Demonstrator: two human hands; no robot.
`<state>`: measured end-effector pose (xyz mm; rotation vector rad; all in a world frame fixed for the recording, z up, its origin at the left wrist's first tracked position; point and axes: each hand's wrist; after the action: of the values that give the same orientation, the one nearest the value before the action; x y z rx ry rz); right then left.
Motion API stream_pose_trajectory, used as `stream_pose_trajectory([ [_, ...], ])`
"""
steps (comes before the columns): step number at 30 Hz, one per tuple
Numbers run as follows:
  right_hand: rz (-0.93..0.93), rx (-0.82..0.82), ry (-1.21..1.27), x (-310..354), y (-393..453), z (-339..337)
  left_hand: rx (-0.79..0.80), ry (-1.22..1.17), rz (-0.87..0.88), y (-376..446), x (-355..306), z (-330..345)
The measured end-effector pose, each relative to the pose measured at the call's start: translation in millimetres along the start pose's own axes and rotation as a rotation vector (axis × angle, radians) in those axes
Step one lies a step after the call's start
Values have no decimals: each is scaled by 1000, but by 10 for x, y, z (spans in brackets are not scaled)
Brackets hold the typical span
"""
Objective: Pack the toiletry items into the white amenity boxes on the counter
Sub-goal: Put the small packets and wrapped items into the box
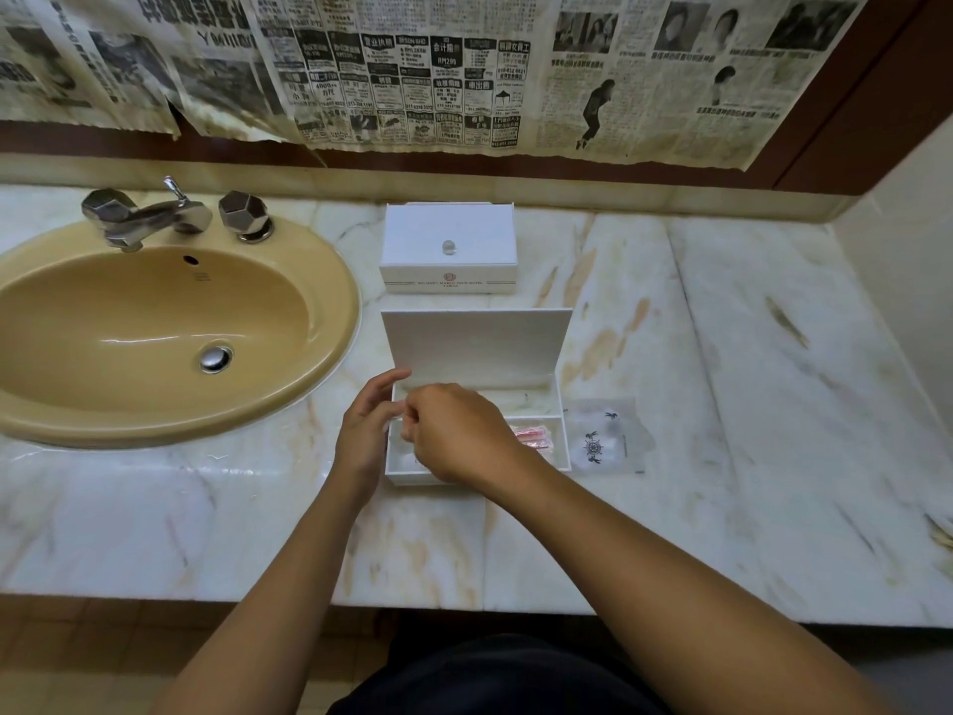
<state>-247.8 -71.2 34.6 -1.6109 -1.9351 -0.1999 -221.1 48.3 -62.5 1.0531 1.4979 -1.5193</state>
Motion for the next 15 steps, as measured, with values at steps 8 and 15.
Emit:
stream_pose_trajectory([
  [8, 4, 36, 48, 39, -19, -115, 0, -15, -21, -22, -21, -39],
  [15, 15, -57, -80, -97, 110, 112, 7, 22, 20, 38, 37, -30],
])
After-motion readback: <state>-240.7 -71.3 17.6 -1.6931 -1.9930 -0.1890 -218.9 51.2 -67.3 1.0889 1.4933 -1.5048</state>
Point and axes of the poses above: each hand's wrist, its own y-axis towards the middle knuckle, its own z-axis out of the palm, x = y × z, and after that the axes turned 4 degrees about -z, right-handed
